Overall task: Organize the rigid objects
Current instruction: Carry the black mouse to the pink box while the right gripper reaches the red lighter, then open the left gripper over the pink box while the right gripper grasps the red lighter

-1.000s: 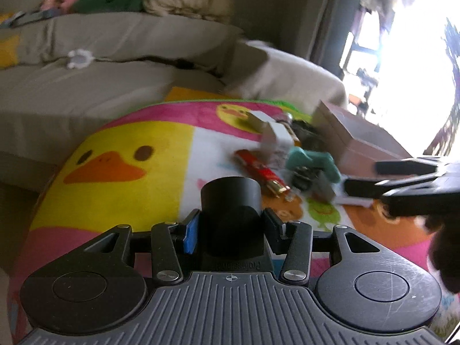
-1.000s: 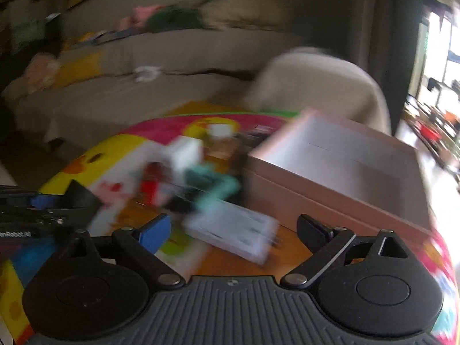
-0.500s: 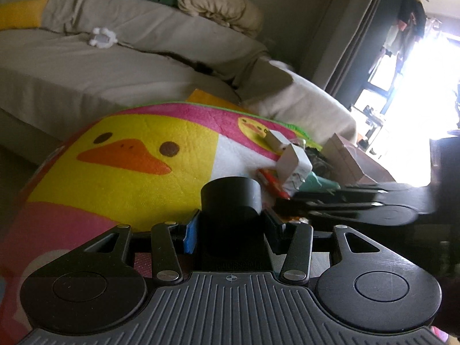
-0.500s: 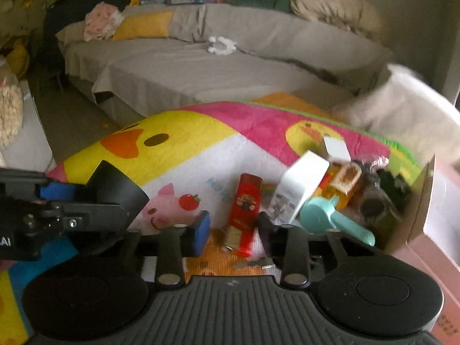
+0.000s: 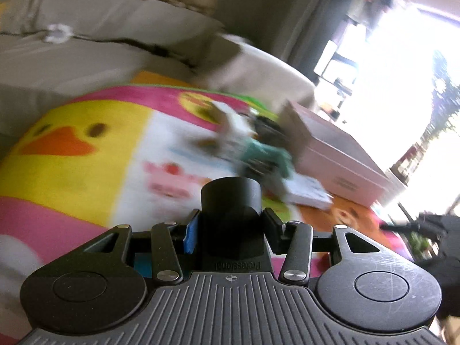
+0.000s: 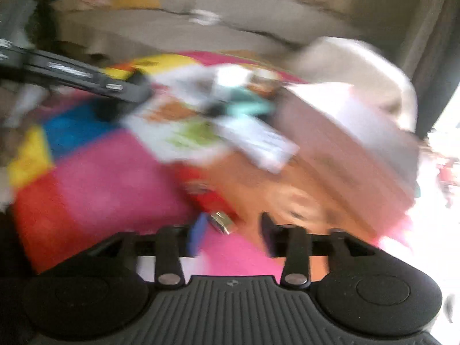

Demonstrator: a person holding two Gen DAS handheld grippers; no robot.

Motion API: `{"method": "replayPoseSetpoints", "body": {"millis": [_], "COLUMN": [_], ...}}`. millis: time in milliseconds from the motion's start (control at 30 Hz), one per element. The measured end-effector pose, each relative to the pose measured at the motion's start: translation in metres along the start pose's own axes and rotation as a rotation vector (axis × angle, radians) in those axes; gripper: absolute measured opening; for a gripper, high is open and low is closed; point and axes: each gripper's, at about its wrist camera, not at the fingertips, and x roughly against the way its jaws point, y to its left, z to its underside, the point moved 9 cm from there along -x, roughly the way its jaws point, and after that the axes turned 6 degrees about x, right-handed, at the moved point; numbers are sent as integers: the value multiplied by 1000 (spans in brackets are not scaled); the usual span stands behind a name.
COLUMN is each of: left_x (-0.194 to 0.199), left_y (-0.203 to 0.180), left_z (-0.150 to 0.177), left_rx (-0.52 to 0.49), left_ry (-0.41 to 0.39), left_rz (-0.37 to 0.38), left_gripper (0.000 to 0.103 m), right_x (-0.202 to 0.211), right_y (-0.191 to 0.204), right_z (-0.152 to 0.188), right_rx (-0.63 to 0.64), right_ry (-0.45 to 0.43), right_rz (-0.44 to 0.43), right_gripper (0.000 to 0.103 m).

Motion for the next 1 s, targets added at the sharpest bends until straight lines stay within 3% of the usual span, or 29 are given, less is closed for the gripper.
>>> {"method": "replayPoseSetpoints", "body": {"millis": [67,133,200,267,367,533,633,733,900,1000], "left_x": [-5,-9,-10,-11,-9,-1,-1,-3,-4,-3], "left_y": [-17,-30,-37,-36,-31,-19,-15,-17,-20,-21], "left_z": [7,13,16,16,14,9,8,8,11,11], "left_rx": [-41,-87,-119,-126,-124,-114,-99,-99,-98,-108], "left_ry": [28,47,51,52,51,47,47,43,43,53], "left_rz": [20,24,14,1,-27,-60,-62,-62,-52,-51], "left_gripper": [51,51,51,51,51,51,51,51,51,51], "right_x": [2,6,12,18,14,-12,-22,-26,-33,-30], "right_y": [-24,-36,-38,-25,-2,8,5,10,18,18], "right_z": [17,25,28,24,9,-13,-17,-21,-24,-24], "right_rx": [4,-61,-199,-303,-332,-333,-411,-414,-431,-426], "right_ry": [28,42,17,-29,-70,-54,-58,-50,-22,-19], "right_rz": [187,248,149,4,-90,-49,-91,-85,28,40], "right_gripper": [57,57,59,69,71,76,87,91,91,89]}}
